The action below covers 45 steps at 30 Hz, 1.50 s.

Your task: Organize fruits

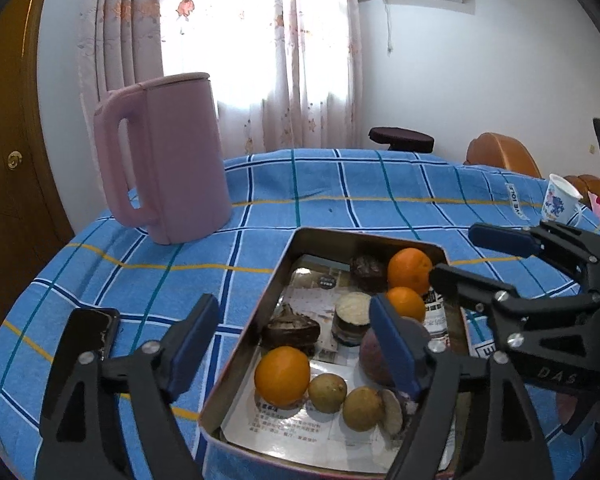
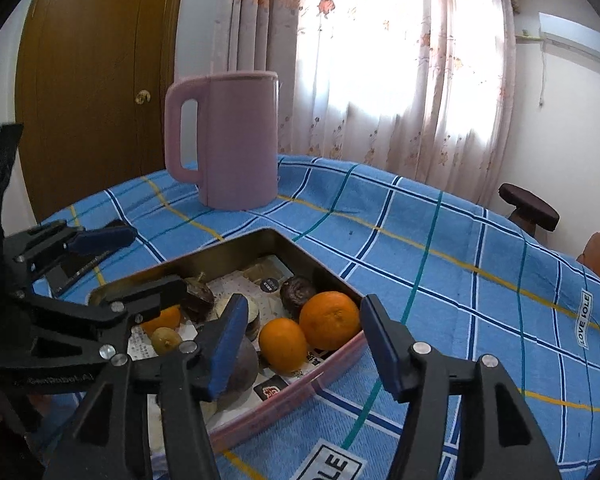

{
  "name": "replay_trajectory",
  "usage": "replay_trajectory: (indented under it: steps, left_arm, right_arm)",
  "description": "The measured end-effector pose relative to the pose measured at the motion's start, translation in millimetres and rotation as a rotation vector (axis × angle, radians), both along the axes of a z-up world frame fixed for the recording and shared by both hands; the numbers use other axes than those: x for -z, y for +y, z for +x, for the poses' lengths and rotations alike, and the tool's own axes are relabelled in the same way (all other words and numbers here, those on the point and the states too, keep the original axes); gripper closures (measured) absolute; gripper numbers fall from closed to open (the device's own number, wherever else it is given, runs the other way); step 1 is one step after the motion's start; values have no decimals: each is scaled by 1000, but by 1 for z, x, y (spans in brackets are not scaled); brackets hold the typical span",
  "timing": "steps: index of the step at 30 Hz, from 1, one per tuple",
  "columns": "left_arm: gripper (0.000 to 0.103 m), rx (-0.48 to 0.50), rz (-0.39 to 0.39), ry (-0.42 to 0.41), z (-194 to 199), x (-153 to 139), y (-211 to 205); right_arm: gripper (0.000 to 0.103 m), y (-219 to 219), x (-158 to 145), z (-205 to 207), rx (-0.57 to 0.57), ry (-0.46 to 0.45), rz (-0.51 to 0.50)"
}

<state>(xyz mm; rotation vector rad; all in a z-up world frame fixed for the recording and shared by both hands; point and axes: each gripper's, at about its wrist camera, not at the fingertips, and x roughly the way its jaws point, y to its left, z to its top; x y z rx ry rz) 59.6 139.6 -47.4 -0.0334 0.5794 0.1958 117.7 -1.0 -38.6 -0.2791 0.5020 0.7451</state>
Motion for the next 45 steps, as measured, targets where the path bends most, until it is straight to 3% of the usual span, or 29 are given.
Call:
replay_trajectory:
  steps: [2, 19, 45]
  left_arm:
    - [13, -3, -9, -24, -7, -2, 0]
    - [3, 37, -28, -158, -46, -26, -32]
    - [0, 118, -10, -184, -56, -36, -77]
  right_arm:
    - [41, -5, -3, -6, 6, -14, 4]
    - [37, -68, -27, -51, 109, -144, 60]
    - [32, -113, -39, -77, 188, -189, 99]
